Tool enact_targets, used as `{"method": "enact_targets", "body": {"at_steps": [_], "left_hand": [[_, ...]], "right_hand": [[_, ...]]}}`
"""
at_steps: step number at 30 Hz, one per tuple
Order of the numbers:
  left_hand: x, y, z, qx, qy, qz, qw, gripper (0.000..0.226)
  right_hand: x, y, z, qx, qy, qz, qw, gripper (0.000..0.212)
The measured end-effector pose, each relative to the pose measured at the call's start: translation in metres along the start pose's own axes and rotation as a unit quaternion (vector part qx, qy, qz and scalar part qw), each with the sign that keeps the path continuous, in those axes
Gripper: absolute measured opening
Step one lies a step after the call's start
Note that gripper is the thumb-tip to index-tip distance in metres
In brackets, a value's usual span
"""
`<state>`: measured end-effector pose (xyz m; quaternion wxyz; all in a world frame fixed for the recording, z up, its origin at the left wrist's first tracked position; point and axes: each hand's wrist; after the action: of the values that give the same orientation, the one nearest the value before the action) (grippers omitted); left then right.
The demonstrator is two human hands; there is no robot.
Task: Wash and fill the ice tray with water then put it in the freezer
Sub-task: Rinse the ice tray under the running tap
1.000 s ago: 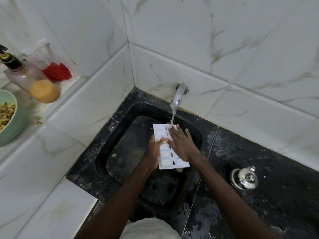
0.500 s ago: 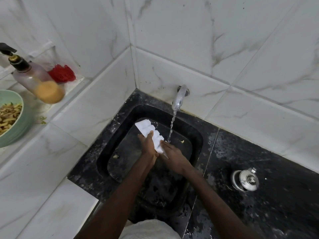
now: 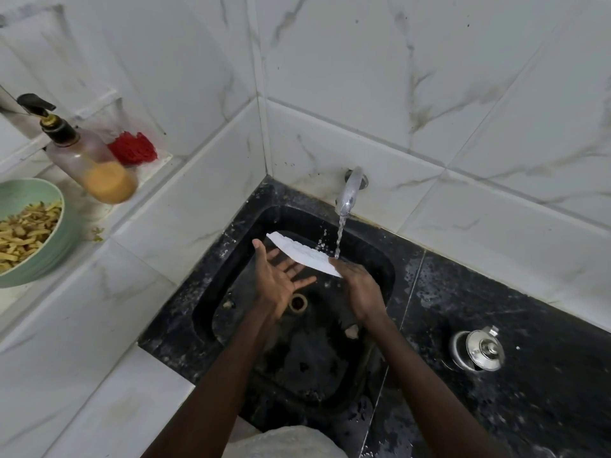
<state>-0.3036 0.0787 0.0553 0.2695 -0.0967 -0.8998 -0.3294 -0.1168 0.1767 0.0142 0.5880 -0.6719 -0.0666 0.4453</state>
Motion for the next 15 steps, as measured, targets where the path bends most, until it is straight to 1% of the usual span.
{"method": "enact_targets", "body": {"at_steps": [2,5,6,7,8,9,11,12,13,15], "left_hand": [[0.004,-0.006,0.001,-0.004,-0.025,-0.007,1.0,0.101],[0.016,-0.024,0.004,-0.014,-0.086,0.006,0.996,0.11],[0.02,-0.032,0.006,-0.034,-0.105,0.026,0.994,0.112],[0.023,-0.037,0.003,-0.071,-0.12,0.052,0.989,0.111],[0.024,-0.038,-0.002,-0.101,-0.145,0.084,0.981,0.105],[0.021,-0.038,-0.006,-0.12,-0.17,0.103,0.973,0.094],[0.018,-0.034,-0.011,-0.151,-0.19,0.141,0.96,0.056],[0.016,-0.032,-0.013,-0.149,-0.191,0.16,0.957,0.038],[0.015,-0.03,-0.015,-0.148,-0.189,0.179,0.954,0.032],[0.01,-0.028,-0.008,-0.151,-0.18,0.218,0.947,0.044]], "right_hand": [[0.001,-0.003,0.001,0.015,-0.009,0.013,1.0,0.046],[0.005,-0.004,0.004,0.037,-0.036,0.018,0.999,0.051],[0.006,-0.004,0.007,0.034,-0.036,0.038,0.998,0.05],[0.007,-0.004,0.01,0.029,-0.033,0.064,0.997,0.047],[0.008,-0.004,0.013,0.02,-0.034,0.084,0.996,0.045],[0.007,-0.005,0.014,0.011,-0.048,0.086,0.995,0.043],[0.002,-0.004,0.017,0.001,-0.083,0.073,0.994,0.042],[0.001,-0.002,0.018,0.007,-0.09,0.06,0.994,0.042],[0.001,-0.001,0.02,0.022,-0.091,0.038,0.995,0.043],[0.003,0.002,0.028,0.037,-0.048,0.013,0.998,0.044]]}}
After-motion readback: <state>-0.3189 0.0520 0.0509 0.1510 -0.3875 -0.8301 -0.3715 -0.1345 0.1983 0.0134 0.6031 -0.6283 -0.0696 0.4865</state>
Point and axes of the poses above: each hand's wrist, its own z-axis towards the middle knuckle, its own y-axis out of the palm, x = y × z, and after that the axes turned 1 degree about x, right-handed
